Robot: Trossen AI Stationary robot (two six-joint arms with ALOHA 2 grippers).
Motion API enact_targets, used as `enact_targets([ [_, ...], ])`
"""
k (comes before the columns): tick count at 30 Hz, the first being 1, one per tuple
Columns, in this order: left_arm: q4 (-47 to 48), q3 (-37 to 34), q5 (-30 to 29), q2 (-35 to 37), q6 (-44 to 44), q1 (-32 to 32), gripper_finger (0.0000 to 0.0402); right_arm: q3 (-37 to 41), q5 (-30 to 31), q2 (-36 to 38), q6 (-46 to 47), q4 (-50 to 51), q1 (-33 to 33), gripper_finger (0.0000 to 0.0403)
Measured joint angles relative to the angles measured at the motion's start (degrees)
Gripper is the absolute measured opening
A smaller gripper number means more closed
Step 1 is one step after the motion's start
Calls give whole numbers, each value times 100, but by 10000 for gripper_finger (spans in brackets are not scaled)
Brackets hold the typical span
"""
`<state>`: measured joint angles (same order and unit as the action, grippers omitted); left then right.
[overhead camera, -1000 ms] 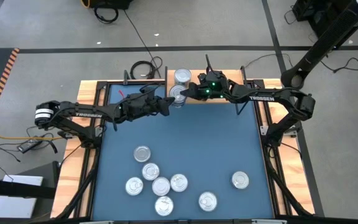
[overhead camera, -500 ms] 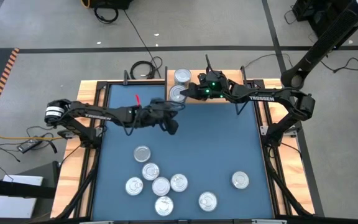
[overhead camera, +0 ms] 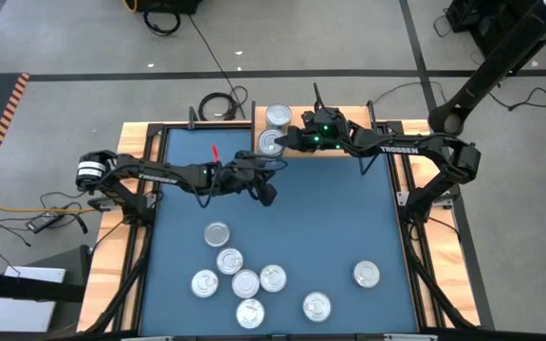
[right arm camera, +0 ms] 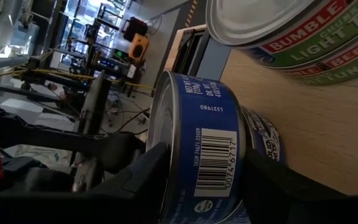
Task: Stack canned seafood by type on shelf
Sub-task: Stack the blue tuna can on top of the blue tuna can on the shelf
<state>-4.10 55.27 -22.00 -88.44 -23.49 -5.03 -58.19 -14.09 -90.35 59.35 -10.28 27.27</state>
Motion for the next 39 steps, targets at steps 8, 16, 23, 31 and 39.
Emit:
enact_targets([
  [8,17,0,-59,-6,-94,-165,4,0,-373,-2,-282,25,2,189],
  [16,19,0,-40,-9,-98,-171,5,-2,-662,-2,-674,34,-2,208],
  [23,13,0,-40,-9,-100,-173,5,-4,-682,-4,-603,-126,46,255],
  [31,-46,0,-43,-9,-207,-173,5,-5,-1042,-4,-418,-31,185,280],
  [39,-94,0,-48,-9,-252,-184,5,-9,-1175,145,-491,321,355,277],
])
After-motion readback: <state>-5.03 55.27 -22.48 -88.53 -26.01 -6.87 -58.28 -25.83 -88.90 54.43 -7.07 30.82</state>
